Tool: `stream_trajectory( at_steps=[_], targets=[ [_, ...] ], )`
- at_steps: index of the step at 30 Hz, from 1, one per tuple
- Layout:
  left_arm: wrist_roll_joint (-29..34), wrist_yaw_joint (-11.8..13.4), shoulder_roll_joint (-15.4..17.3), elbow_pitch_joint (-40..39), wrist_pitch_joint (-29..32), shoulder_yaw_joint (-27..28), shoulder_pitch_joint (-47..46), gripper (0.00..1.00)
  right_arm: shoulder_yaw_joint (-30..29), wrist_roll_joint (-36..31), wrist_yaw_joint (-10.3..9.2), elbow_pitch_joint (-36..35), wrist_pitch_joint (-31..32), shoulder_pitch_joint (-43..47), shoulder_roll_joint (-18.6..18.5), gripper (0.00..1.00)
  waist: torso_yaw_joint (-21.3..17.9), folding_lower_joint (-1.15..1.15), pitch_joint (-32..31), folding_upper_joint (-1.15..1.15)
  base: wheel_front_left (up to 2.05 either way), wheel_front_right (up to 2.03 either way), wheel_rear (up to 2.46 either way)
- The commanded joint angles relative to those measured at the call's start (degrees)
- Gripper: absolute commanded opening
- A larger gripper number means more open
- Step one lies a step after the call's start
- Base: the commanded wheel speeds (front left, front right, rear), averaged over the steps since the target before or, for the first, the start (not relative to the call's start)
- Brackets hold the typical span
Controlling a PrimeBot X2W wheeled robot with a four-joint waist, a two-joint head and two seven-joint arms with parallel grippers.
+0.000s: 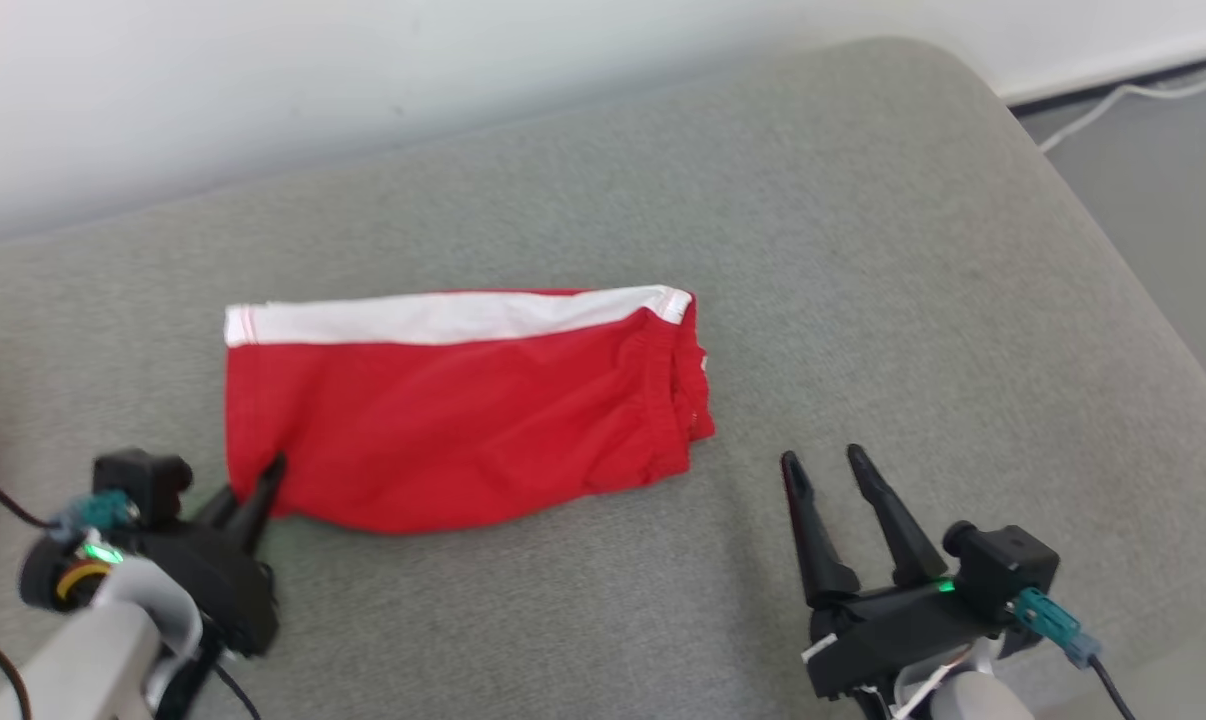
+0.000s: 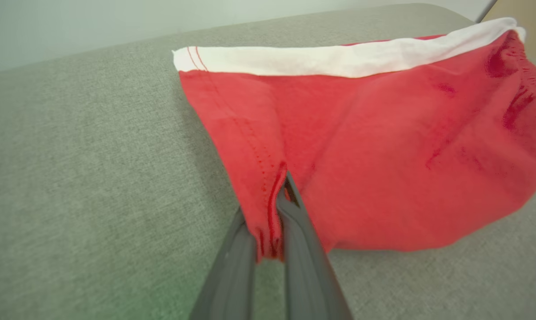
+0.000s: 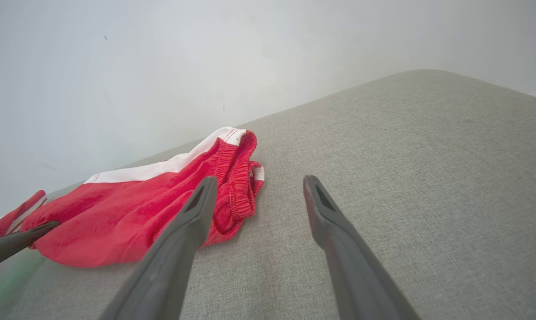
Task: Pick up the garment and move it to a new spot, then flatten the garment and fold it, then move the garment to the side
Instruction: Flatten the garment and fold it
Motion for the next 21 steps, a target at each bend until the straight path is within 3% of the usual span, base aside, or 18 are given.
stream_trajectory(
  at_steps=[1, 14, 21],
  targets=[
    [-1.0, 0.6, -0.1, -0.7, -0.8, 0.0, 1.9, 0.00, -0.4, -0.3, 0.00, 0.1, -0.1, 0.8, -0.6, 1.00, 2.0, 0.00, -2.0, 0.00, 0.00, 0.00, 0.00],
    [-2.5, 6.3, -2.6, -10.7, -3.7, 0.1, 11.4, 0.00, -3.4, -1.4, 0.00, -0.4, 0.5, 4.6, -1.6, 1.00, 6.9, 0.00, -5.5, 0.00, 0.00, 0.00, 0.00],
    [-3.7, 7.5, -2.8, -12.0, -4.0, 0.6, 13.7, 0.00, -3.3, -1.3, 0.00, -1.1, 1.7, 5.0, -2.0, 1.00, 8.1, 0.00, -6.0, 0.00, 0.00, 0.00, 0.00]
  ],
)
